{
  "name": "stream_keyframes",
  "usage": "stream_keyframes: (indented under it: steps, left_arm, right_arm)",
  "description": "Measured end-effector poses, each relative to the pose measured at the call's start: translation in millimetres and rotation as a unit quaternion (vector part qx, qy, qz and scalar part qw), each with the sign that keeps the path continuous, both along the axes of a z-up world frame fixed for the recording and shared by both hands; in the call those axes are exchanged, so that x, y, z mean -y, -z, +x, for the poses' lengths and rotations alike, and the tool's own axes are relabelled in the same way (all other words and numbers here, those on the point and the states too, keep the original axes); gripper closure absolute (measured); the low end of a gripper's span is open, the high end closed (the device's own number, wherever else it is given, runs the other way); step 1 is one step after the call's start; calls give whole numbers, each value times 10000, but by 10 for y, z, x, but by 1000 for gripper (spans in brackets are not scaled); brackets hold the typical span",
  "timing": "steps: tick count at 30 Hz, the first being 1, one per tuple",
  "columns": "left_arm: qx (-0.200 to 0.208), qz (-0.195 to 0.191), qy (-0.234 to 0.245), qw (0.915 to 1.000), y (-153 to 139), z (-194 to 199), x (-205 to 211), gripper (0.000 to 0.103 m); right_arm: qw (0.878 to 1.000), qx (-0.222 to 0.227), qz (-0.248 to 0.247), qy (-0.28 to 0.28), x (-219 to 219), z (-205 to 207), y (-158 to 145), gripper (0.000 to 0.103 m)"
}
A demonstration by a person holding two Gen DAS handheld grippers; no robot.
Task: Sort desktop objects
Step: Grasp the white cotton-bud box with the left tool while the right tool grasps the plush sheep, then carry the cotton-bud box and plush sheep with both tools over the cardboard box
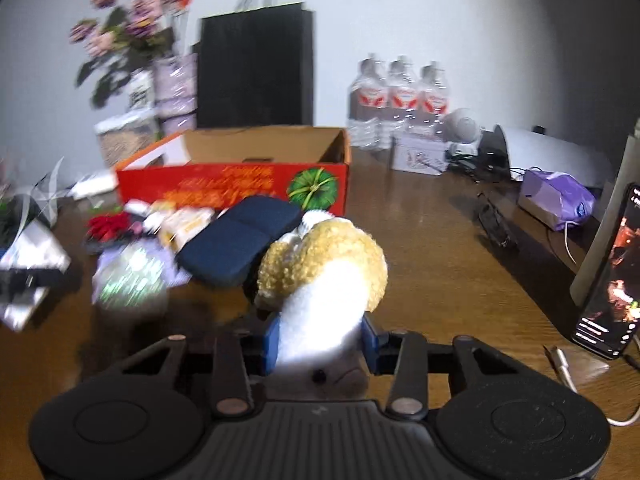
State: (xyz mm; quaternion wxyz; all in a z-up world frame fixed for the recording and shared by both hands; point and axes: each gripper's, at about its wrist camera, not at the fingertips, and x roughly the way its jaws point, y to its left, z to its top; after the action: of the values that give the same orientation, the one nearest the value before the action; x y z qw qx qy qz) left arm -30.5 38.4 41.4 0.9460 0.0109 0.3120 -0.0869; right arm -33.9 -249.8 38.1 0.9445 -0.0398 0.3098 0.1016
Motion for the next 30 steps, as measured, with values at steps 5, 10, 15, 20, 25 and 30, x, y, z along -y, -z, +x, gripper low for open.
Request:
stream_keyframes:
  steps: [5,10,15,20,25,30]
  left_arm:
    - [-256,302,-416,9983,39,-230,88,36]
    - [-542,592,-483,9956,254,-323,204,36]
    - [-433,820,-520,9943,263,-291,258,20]
    - [-588,549,-319,9963,261,-277,200,15]
    - [-556,403,-270,9973,273,-301,168,36]
    - [-442,458,-99,9979,228,-384,240,37]
  right_arm:
    - [9992,-128,-52,-379,35,-386,44,61]
    - [9990,-267,270,-235,134,-358,108,39]
    - [9989,-300,344,-73,43,-197,213,26]
    - [9976,-324,548,256,11,-28,272,26]
    - [9982,-277,403,336,-18,44,325,54]
    - [9982,-171,559,99,-2,-133,250,56]
